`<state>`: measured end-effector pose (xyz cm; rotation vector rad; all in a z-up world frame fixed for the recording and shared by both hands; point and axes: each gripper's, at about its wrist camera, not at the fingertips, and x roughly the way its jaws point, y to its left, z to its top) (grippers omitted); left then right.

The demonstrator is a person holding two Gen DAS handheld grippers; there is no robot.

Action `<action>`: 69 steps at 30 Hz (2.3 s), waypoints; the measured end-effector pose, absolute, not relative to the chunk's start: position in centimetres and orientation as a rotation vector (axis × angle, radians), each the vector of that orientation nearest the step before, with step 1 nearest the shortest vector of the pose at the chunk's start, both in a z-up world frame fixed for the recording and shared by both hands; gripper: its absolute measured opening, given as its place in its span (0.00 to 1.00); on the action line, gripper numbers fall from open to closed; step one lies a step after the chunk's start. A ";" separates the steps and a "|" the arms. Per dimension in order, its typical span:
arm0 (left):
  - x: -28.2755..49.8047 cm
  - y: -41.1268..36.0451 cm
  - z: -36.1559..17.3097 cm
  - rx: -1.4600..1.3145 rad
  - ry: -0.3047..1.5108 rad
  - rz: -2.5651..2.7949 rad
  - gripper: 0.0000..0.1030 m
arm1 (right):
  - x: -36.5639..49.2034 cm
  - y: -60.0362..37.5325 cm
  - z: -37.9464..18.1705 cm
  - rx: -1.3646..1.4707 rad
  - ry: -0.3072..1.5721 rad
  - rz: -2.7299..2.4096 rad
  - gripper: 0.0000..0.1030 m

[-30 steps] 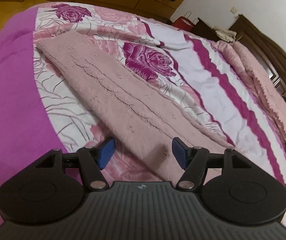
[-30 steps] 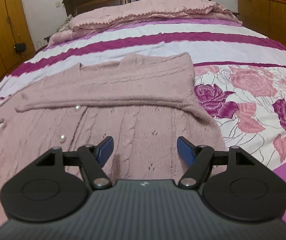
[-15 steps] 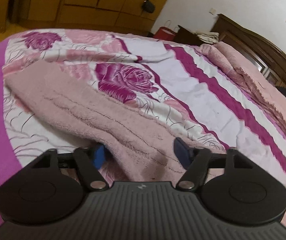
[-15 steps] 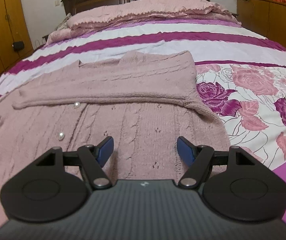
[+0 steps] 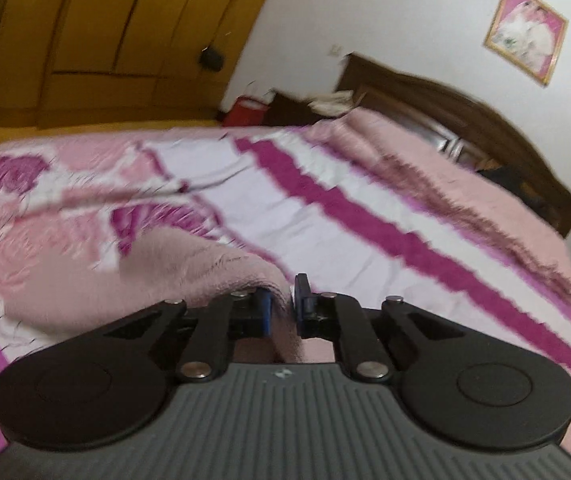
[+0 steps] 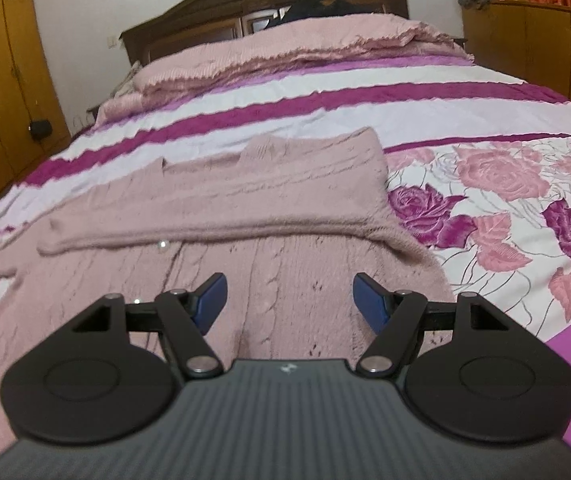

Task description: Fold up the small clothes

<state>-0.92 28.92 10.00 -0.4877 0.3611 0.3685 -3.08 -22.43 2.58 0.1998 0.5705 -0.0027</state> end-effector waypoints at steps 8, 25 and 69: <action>-0.6 23.7 15.2 -0.462 0.272 0.203 0.12 | -3.5 -23.2 2.4 0.225 0.575 -0.015 0.69; 2.7 6.6 19.7 -0.350 0.245 -0.093 0.12 | -3.7 -24.7 2.2 0.294 0.564 -0.012 0.69; 0.4 3.6 7.5 -0.162 0.835 -0.087 0.50 | -3.5 -24.3 2.4 0.307 0.593 0.050 0.71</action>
